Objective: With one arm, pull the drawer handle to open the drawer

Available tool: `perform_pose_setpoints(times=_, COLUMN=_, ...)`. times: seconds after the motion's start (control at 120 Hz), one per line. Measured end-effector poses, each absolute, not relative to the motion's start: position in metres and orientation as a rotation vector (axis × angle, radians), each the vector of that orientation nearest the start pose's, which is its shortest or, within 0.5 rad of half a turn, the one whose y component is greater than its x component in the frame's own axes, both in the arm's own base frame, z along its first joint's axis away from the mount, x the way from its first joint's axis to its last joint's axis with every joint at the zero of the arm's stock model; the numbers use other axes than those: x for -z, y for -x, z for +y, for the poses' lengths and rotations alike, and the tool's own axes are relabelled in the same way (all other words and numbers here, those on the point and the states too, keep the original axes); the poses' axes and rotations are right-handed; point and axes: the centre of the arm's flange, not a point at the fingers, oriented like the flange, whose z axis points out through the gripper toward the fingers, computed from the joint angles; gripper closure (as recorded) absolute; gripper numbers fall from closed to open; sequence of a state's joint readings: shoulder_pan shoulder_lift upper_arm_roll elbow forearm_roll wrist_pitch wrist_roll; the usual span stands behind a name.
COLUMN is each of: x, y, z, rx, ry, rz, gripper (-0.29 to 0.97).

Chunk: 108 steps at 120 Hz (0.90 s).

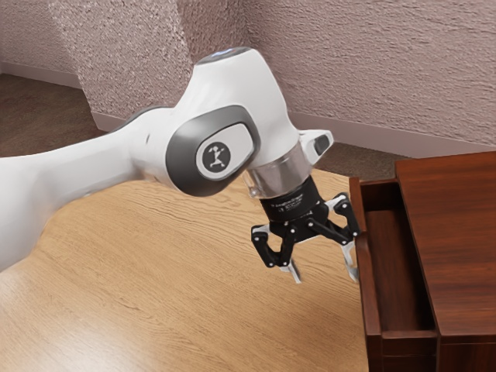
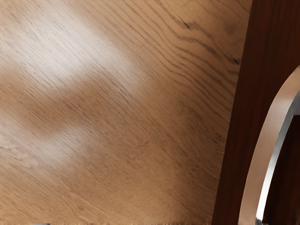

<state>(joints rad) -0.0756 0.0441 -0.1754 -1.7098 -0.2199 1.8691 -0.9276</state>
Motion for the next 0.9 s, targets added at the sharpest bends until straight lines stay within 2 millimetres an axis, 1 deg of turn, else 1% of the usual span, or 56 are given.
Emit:
perform_pose_setpoints(times=0.467, x=-0.566, y=-0.547, z=-0.135, rx=-0.061, ry=3.129, rz=-1.239, gripper=0.15)
perform_pose_setpoints(times=0.767, x=-0.564, y=-0.534, z=-0.118, rx=-0.077, ry=3.102, rz=-1.265, gripper=0.15)
perform_pose_setpoints(times=0.9, x=-0.569, y=-0.528, z=-0.110, rx=-0.067, ry=3.098, rz=-1.280, gripper=0.16)
